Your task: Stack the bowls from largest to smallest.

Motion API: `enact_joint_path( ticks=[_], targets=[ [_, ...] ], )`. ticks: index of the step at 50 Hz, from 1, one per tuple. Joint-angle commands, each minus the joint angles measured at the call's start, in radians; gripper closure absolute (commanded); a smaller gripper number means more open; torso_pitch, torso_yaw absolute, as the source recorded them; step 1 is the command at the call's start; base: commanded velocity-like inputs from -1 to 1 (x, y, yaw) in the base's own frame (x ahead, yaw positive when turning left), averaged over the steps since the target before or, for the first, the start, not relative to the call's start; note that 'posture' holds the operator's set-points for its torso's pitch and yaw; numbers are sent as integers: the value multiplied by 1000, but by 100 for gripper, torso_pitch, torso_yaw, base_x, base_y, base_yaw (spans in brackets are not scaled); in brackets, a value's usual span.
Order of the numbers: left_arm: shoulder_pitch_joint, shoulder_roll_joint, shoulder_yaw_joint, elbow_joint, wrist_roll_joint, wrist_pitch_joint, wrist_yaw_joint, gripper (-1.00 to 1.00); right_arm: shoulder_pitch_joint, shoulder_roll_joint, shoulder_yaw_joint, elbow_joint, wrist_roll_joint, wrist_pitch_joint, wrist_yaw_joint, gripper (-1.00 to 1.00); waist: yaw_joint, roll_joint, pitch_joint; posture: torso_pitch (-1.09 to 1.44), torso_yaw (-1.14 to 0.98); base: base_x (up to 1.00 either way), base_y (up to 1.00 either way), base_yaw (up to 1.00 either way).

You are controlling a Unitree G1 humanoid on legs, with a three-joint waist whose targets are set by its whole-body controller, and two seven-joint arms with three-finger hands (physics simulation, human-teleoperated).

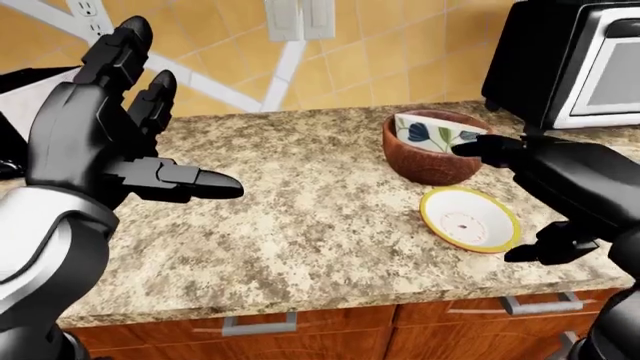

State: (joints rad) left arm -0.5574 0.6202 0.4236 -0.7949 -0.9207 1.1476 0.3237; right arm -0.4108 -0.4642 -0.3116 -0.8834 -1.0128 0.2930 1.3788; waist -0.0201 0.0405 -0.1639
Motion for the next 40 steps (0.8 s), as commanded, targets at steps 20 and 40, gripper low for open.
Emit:
enact_joint_path(
  ticks=[20,40],
  targets=[
    [-25,-17,22,-22,58,-4,-36,-100,104,78,-5,175,-25,-114,-210,-64,7,-6,-34,-26,0,0,0,0],
    [-32,3,24,-14,25,-9,-14,-100,124,79,7,302,-47,-157,-228,-55,16,-9,-45,-26,0,0,0,0]
  ],
)
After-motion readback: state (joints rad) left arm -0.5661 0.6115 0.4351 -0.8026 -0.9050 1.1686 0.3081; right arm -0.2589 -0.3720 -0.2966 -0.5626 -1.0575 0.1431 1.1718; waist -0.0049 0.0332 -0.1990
